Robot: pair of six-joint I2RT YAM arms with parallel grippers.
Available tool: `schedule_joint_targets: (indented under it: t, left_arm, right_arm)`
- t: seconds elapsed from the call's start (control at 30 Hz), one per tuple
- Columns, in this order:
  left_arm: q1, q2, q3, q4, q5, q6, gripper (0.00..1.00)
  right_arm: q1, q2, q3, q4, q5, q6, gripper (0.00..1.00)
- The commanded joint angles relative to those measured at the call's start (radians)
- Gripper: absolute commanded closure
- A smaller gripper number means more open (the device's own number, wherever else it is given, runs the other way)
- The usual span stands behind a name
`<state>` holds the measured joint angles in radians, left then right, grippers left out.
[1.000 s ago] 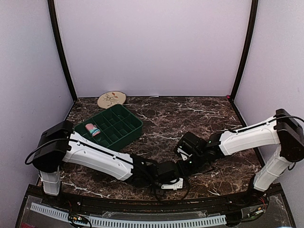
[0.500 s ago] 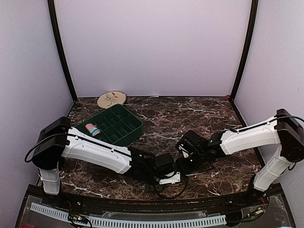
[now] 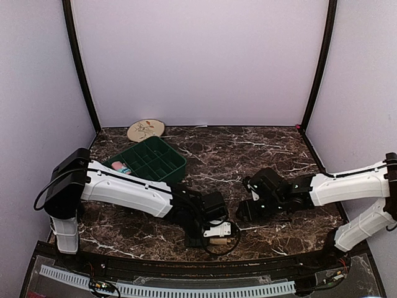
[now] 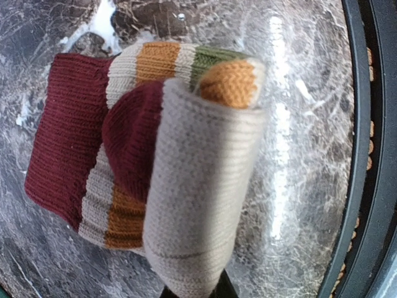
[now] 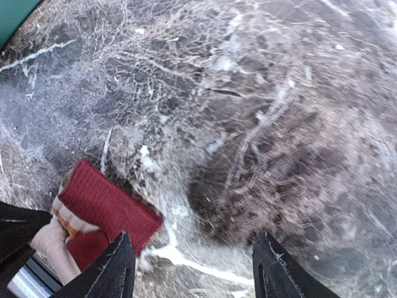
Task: Roll the socks
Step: Roll the sock at the center of the board.
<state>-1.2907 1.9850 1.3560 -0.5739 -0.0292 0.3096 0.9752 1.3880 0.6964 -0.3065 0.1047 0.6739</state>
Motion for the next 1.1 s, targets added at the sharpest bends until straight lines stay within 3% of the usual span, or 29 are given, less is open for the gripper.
schedule_joint_targets:
  t: [0.0, 0.2, 0.67, 1.07]
  left_arm:
    - [0.009, 0.020, 0.032, -0.119, 0.062, 0.032, 1.00]
    - [0.027, 0.033, 0.066, -0.146, 0.103, 0.048, 1.00]
    - [0.105, 0.103, 0.141, -0.154, 0.200, 0.052, 1.00]
    - [0.120, 0.137, 0.173, -0.182, 0.265, 0.067, 1.00]
  right_arm:
    - [-0.002, -0.094, -0.069, 0.013, 0.050, 0.039, 0.37]
    - [0.054, -0.229, -0.141, -0.008, 0.092, 0.083, 0.38]
    - [0.435, -0.274, -0.104, -0.199, 0.414, 0.232, 0.44]
    - [0.702, -0.099, -0.001, -0.225, 0.569, 0.168, 0.47]
